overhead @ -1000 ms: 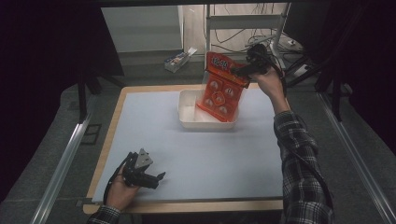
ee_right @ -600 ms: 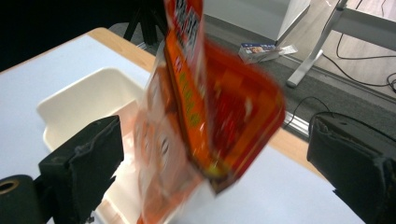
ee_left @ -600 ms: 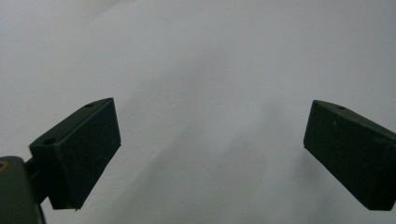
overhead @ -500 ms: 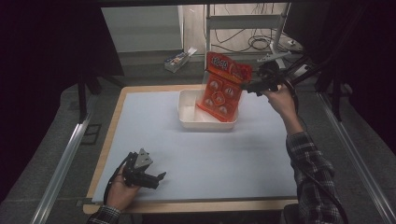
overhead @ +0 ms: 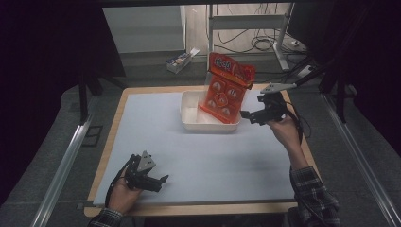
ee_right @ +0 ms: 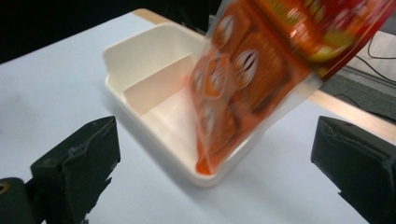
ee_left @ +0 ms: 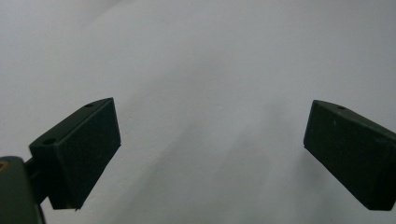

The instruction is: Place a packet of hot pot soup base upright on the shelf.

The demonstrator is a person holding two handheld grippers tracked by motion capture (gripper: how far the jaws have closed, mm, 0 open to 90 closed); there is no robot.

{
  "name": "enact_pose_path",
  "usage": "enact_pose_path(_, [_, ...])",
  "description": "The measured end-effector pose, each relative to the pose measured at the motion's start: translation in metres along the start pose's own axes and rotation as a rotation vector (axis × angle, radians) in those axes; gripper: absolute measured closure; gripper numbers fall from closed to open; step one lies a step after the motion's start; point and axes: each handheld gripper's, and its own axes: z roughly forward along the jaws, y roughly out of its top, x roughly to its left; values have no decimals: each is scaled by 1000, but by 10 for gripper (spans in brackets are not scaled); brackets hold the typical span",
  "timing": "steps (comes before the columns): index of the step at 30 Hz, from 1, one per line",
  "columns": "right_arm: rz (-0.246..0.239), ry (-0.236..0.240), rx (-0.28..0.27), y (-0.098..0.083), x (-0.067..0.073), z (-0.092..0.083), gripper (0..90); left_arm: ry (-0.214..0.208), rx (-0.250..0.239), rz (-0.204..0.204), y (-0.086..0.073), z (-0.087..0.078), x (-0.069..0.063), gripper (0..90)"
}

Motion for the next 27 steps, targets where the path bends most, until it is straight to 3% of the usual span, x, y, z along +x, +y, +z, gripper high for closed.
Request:
enact_pose_path(8, [-1, 40, 7, -25, 22, -8, 0, -9, -12, 6, 0, -1, 0, 29])
enact_pose_path(12, [-15, 18, 16, -36, 33, -11, 0, -19, -24, 10, 0, -2, 0, 25])
enact_pose_path(22, [-5, 77, -8, -61, 53, -21, 0, -41, -44, 2, -1, -3, 1, 23])
enact_pose_path(27, [-10, 76, -10, -74, 62, -27, 0, -45, -45, 3, -1, -3, 1, 21])
